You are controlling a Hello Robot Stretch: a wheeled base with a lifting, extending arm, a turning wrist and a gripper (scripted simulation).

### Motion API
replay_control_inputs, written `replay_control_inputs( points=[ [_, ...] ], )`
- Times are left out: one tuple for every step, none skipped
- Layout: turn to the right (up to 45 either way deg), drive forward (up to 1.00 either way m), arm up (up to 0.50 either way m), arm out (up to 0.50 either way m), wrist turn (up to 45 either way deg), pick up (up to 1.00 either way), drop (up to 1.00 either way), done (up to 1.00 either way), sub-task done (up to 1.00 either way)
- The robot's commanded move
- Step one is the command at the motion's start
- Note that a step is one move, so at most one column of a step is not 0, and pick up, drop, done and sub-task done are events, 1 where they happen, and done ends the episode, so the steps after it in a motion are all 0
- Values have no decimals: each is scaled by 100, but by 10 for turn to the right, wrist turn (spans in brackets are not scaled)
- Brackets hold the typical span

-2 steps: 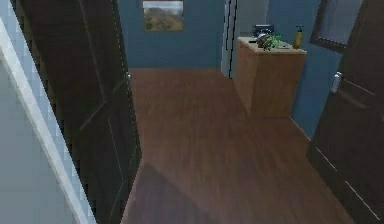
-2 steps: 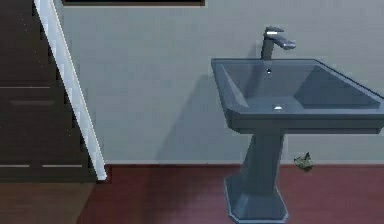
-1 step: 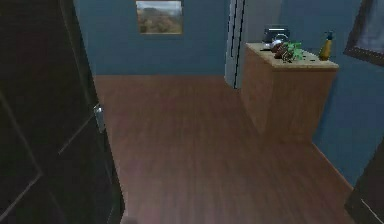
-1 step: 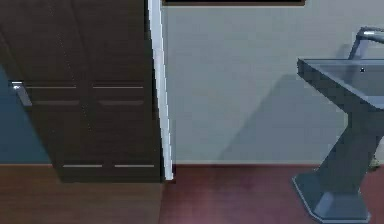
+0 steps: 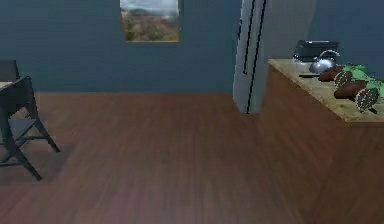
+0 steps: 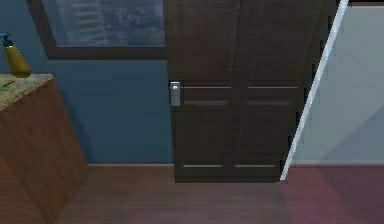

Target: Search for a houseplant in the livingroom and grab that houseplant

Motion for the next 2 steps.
replay_control_inputs(
  points=[
    [0, 35, 0, 0, 0, 0, 0, 0, 0],
    [-450, 0, 0, 0, 0, 0, 0, 0, 0]
  ],
)
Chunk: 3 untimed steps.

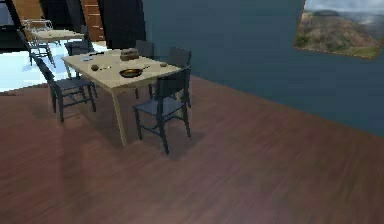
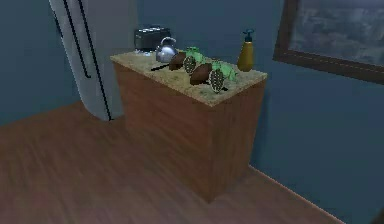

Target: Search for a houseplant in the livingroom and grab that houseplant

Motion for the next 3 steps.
replay_control_inputs(
  points=[
    [0, 35, 0, 0, 0, 0, 0, 0, 0],
    [-450, 0, 0, 0, 0, 0, 0, 0, 0],
    [-90, 0, 0, 0, 0, 0, 0, 0, 0]
  ],
)
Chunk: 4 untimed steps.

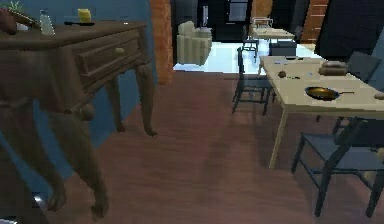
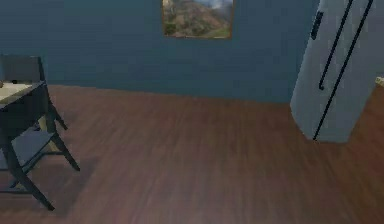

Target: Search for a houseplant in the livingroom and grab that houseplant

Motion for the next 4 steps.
replay_control_inputs(
  points=[
    [0, 100, 0, 0, 0, 0, 0, 0, 0],
    [0, 100, 0, 0, 0, 0, 0, 0, 0],
    [0, 65, 0, 0, 0, 0, 0, 0, 0],
    [150, 0, 0, 0, 0, 0, 0, 0, 0]
  ],
)
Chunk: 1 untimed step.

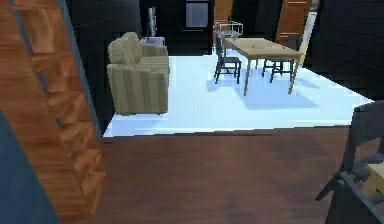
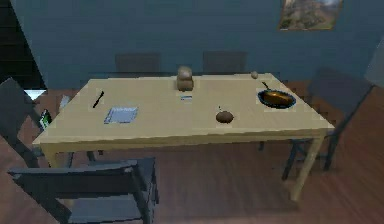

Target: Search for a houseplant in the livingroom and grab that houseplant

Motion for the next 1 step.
replay_control_inputs(
  points=[
    [0, 75, 0, 0, 0, 0, 0, 0, 0]
  ],
)
